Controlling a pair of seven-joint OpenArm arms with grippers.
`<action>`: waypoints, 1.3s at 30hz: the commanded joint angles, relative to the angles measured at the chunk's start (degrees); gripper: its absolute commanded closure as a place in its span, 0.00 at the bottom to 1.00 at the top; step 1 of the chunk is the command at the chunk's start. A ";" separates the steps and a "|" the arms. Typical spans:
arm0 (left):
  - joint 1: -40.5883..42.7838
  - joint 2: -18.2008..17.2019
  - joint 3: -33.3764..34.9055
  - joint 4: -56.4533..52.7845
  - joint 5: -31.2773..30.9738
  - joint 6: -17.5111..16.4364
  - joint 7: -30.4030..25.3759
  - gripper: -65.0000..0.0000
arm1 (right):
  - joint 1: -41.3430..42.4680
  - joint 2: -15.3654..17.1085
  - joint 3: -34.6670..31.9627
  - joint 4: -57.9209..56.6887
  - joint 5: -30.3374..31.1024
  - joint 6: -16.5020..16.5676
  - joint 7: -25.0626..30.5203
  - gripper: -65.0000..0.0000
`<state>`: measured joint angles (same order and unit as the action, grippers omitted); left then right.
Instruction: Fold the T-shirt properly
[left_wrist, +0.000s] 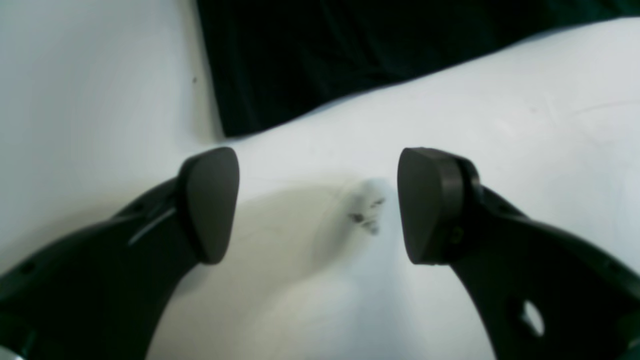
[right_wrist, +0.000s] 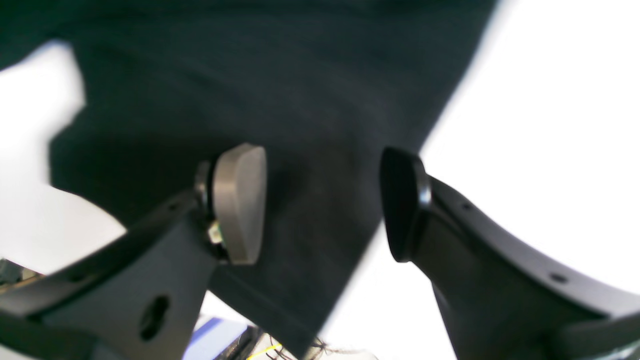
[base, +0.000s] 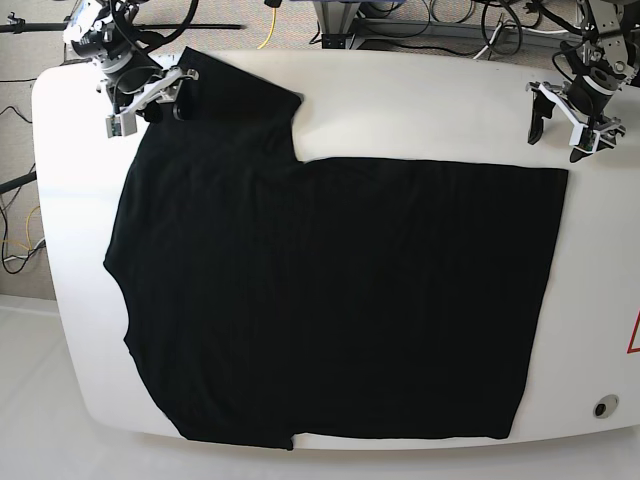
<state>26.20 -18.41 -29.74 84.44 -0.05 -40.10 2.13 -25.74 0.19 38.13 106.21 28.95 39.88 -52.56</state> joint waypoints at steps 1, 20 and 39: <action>0.16 -0.90 -0.53 0.48 -0.81 0.10 -1.11 0.27 | -1.11 0.97 -1.74 0.97 0.06 0.12 1.00 0.46; 0.17 -0.87 -0.74 0.33 -0.92 0.10 -0.80 0.28 | -1.59 0.86 -1.24 -0.75 1.40 0.12 0.26 0.45; -0.25 -0.56 -0.74 0.32 -1.22 0.10 -0.72 0.28 | -0.05 0.06 -1.61 -3.65 1.64 0.12 0.47 0.45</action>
<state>25.96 -18.24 -29.95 83.94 -0.45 -40.12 2.35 -25.45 0.14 36.64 101.84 30.46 39.92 -52.05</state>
